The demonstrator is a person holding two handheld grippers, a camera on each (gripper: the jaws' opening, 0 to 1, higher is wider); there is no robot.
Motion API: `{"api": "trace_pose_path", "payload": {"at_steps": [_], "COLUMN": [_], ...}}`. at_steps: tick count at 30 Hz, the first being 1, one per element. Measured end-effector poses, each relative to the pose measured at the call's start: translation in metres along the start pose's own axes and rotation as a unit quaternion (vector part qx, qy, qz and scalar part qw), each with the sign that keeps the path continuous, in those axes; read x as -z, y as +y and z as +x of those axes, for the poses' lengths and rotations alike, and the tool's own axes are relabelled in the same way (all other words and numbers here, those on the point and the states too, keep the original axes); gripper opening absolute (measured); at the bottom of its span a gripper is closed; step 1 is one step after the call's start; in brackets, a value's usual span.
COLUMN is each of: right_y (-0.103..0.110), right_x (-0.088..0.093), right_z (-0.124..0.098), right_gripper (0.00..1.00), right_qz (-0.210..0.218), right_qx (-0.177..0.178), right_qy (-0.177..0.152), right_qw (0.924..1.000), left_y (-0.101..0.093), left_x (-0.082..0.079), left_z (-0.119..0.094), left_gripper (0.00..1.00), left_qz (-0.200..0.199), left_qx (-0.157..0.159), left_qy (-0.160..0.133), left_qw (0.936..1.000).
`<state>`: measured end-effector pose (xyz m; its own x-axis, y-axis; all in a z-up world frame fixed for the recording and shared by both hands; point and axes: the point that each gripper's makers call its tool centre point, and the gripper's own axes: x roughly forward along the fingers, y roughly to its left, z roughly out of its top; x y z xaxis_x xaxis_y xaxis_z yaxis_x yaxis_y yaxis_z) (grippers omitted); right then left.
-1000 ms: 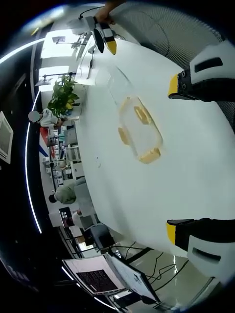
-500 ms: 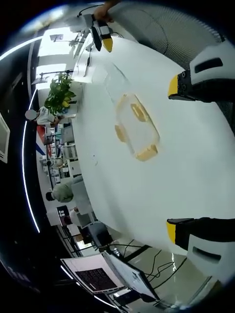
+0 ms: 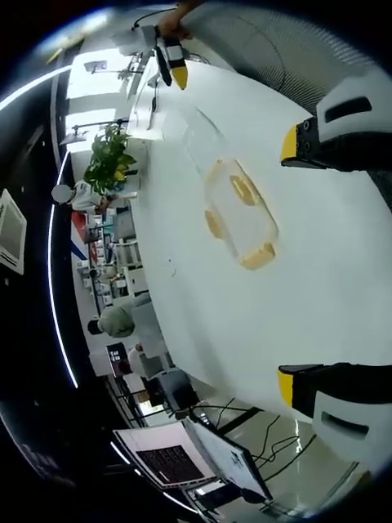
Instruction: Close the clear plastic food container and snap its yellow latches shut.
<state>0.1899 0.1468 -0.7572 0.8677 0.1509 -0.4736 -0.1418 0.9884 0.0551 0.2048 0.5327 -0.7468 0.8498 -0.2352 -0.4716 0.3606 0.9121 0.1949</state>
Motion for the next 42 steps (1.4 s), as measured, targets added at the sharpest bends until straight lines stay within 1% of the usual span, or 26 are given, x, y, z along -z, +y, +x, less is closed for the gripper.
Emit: {"api": "trace_pose_path", "payload": {"at_steps": [3, 5, 7, 12, 14, 16, 18, 20, 21, 23, 24, 27, 28, 29, 30, 31, 33, 34, 35, 36, 37, 38, 39, 40, 41, 42], "right_y": [0.001, 0.002, 0.003, 0.009, 0.013, 0.021, 0.026, 0.03, 0.032, 0.034, 0.034, 0.043, 0.047, 0.051, 0.057, 0.06, 0.072, 0.079, 0.088, 0.096, 0.099, 0.103, 0.109, 0.112, 0.116, 0.118], "right_x": [0.005, 0.008, 0.008, 0.003, 0.001, -0.002, -0.006, -0.007, -0.008, -0.016, -0.02, -0.035, -0.043, -0.048, -0.052, -0.054, -0.059, -0.061, -0.06, -0.058, -0.057, -0.056, -0.055, -0.05, -0.043, -0.042], "right_z": [0.001, 0.001, 0.002, 0.002, 0.003, 0.004, 0.005, 0.006, 0.006, 0.008, 0.009, 0.016, 0.021, 0.024, 0.029, 0.032, 0.04, 0.043, 0.047, 0.052, 0.053, 0.057, 0.062, 0.064, 0.066, 0.068], "right_gripper": [0.79, 0.82, 0.84, 0.83, 0.82, 0.79, 0.76, 0.76, 0.77, 0.78, 0.79, 0.88, 0.93, 0.95, 0.97, 0.97, 0.93, 0.91, 0.89, 0.89, 0.9, 0.9, 0.91, 0.9, 0.88, 0.85], "right_qz": [-0.01, -0.002, -0.004, -0.043, -0.08, -0.106, -0.116, -0.12, -0.123, -0.133, -0.136, -0.15, -0.161, -0.173, -0.188, -0.199, -0.236, -0.254, -0.282, -0.312, -0.325, -0.345, -0.373, -0.381, -0.383, -0.38], "right_qx": [-0.003, -0.005, -0.007, -0.015, -0.024, -0.035, -0.039, -0.048, -0.054, -0.061, -0.063, -0.085, -0.093, -0.103, -0.115, -0.122, -0.144, -0.16, -0.177, -0.192, -0.199, -0.204, -0.211, -0.22, -0.235, -0.239], "right_qy": [0.013, 0.02, 0.023, 0.024, 0.025, 0.027, 0.023, 0.027, 0.032, 0.03, 0.028, 0.02, 0.011, 0.002, 0.0, 0.0, -0.005, -0.011, -0.011, -0.004, -0.002, -0.003, -0.002, 0.015, 0.043, 0.05], "right_qw": [0.9999, 0.9998, 0.9997, 0.9987, 0.9962, 0.9934, 0.9922, 0.9913, 0.9904, 0.9888, 0.9883, 0.9848, 0.9824, 0.9795, 0.9754, 0.9724, 0.9609, 0.9538, 0.9428, 0.9304, 0.9248, 0.9161, 0.9035, 0.8978, 0.8925, 0.8921], "left_y": [-0.002, -0.003, -0.007, -0.007, -0.008, -0.011, -0.02, -0.018, -0.018, -0.015, -0.015, -0.009, -0.007, -0.006, -0.009, -0.009, -0.012, -0.013, -0.012, -0.009, -0.007, -0.007, -0.007, -0.008, -0.01, -0.011], "left_x": [-0.002, 0.003, 0.003, -0.003, -0.008, -0.009, -0.007, -0.004, -0.008, -0.023, -0.028, -0.038, -0.041, -0.042, -0.042, -0.042, -0.036, -0.032, -0.026, -0.024, -0.02, -0.016, -0.008, -0.006, -0.003, -0.001], "left_z": [0.0, 0.001, 0.002, 0.0, -0.001, -0.001, 0.0, 0.002, 0.003, 0.005, 0.006, 0.013, 0.017, 0.02, 0.025, 0.028, 0.036, 0.039, 0.045, 0.05, 0.056, 0.06, 0.064, 0.065, 0.069, 0.071], "left_gripper": [0.97, 0.97, 0.97, 0.99, 0.99, 0.99, 0.99, 0.99, 0.99, 0.99, 0.99, 0.99, 0.99, 0.99, 0.99, 0.98, 0.96, 0.97, 0.96, 0.96, 0.95, 0.93, 0.92, 0.9, 0.9, 0.9], "left_qz": [-0.002, 0.004, 0.009, 0.0, -0.015, -0.018, -0.01, -0.003, 0.005, 0.035, 0.045, 0.048, 0.048, 0.05, 0.053, 0.062, 0.091, 0.105, 0.128, 0.145, 0.172, 0.186, 0.206, 0.212, 0.227, 0.236], "left_qx": [0.004, 0.005, 0.013, 0.021, 0.031, 0.04, 0.071, 0.072, 0.076, 0.082, 0.087, 0.097, 0.106, 0.115, 0.14, 0.152, 0.19, 0.203, 0.21, 0.209, 0.213, 0.221, 0.232, 0.237, 0.252, 0.261], "left_qy": [-0.006, 0.01, 0.01, -0.004, -0.013, -0.012, -0.005, 0.014, 0.014, -0.012, -0.019, -0.022, -0.022, -0.02, -0.016, -0.012, 0.006, 0.019, 0.039, 0.044, 0.057, 0.066, 0.091, 0.098, 0.106, 0.113], "left_qw": [1.0, 0.9999, 0.9998, 0.9998, 0.9993, 0.999, 0.9974, 0.9973, 0.997, 0.996, 0.9951, 0.9939, 0.9929, 0.9919, 0.9886, 0.9863, 0.9776, 0.9733, 0.9685, 0.9662, 0.96, 0.9551, 0.9462, 0.9431, 0.9347, 0.9293]}}
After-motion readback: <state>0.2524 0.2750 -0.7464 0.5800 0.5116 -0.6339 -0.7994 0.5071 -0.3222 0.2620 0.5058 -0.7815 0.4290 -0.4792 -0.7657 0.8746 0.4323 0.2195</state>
